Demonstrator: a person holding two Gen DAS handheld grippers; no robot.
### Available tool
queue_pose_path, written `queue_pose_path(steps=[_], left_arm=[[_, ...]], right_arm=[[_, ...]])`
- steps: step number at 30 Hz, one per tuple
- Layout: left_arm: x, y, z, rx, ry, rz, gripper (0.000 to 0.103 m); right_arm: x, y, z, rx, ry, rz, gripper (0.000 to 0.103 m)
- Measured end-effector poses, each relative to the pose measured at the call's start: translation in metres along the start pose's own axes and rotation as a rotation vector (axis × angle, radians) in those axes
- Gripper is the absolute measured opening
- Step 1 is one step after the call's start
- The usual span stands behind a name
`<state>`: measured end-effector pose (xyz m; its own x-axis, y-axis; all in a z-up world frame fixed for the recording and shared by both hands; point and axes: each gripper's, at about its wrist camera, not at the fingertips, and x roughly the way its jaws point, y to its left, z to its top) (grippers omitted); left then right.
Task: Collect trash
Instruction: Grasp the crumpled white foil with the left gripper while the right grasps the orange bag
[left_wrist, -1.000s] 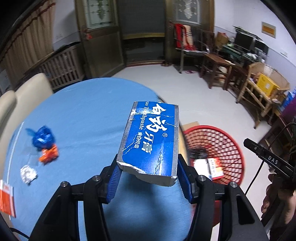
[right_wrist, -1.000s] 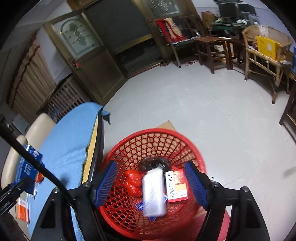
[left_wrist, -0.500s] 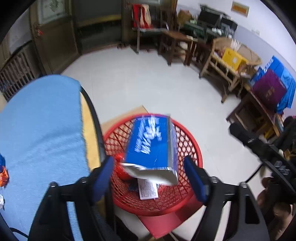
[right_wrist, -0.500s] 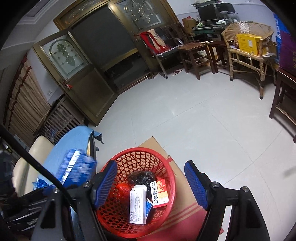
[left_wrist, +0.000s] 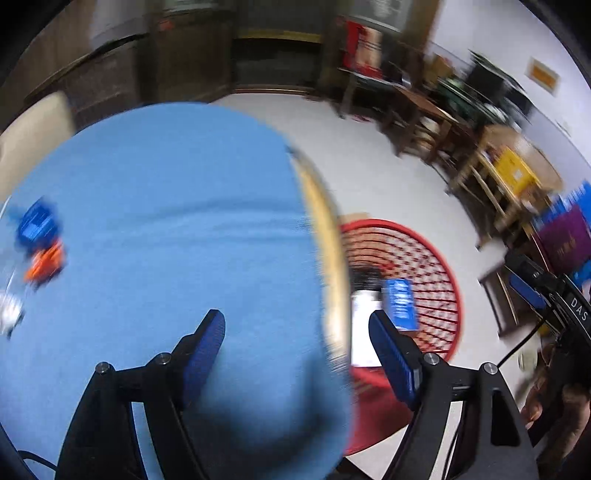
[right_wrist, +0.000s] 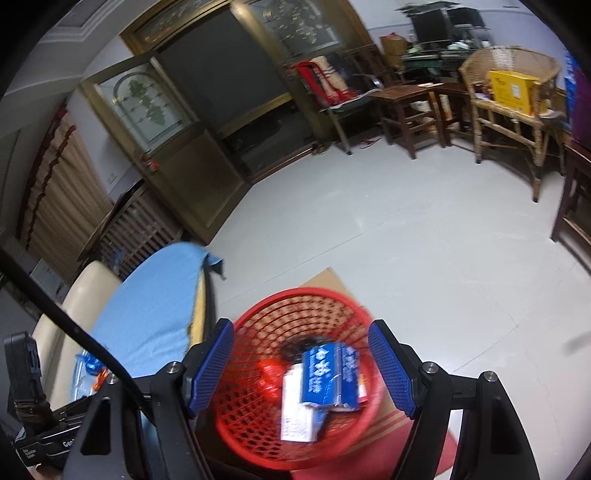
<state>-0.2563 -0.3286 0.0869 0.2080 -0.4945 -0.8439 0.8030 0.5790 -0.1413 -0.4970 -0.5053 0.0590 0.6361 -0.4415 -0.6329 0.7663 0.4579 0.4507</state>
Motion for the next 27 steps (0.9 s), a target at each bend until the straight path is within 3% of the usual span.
queue_pose_path(steps=[10, 18, 25, 26, 27], left_arm=[[-0.039, 0.153, -0.043, -0.275, -0.057, 0.169, 0.08], [-0.048, 0.29, -0.035, -0.479, -0.121, 0.327, 0.081], [-0.014, 0.333, -0.024, -0.516, -0.106, 0.346, 0.081], [-0.006, 0.336, -0.023, -0.503, -0.091, 0.36, 0.076], [-0.001, 0.337, -0.022, -0.492, -0.073, 0.371, 0.04]], right_arm=[[0.028, 0.103, -0.035, -0.191, 0.107, 0.125, 0.078], [0.036, 0.166, -0.066, -0.312, 0.156, 0.166, 0.078], [0.029, 0.2, -0.079, -0.398, 0.16, 0.173, 0.078], [0.028, 0.204, -0.081, -0.409, 0.164, 0.171, 0.078], [0.028, 0.208, -0.083, -0.423, 0.167, 0.169, 0.078]])
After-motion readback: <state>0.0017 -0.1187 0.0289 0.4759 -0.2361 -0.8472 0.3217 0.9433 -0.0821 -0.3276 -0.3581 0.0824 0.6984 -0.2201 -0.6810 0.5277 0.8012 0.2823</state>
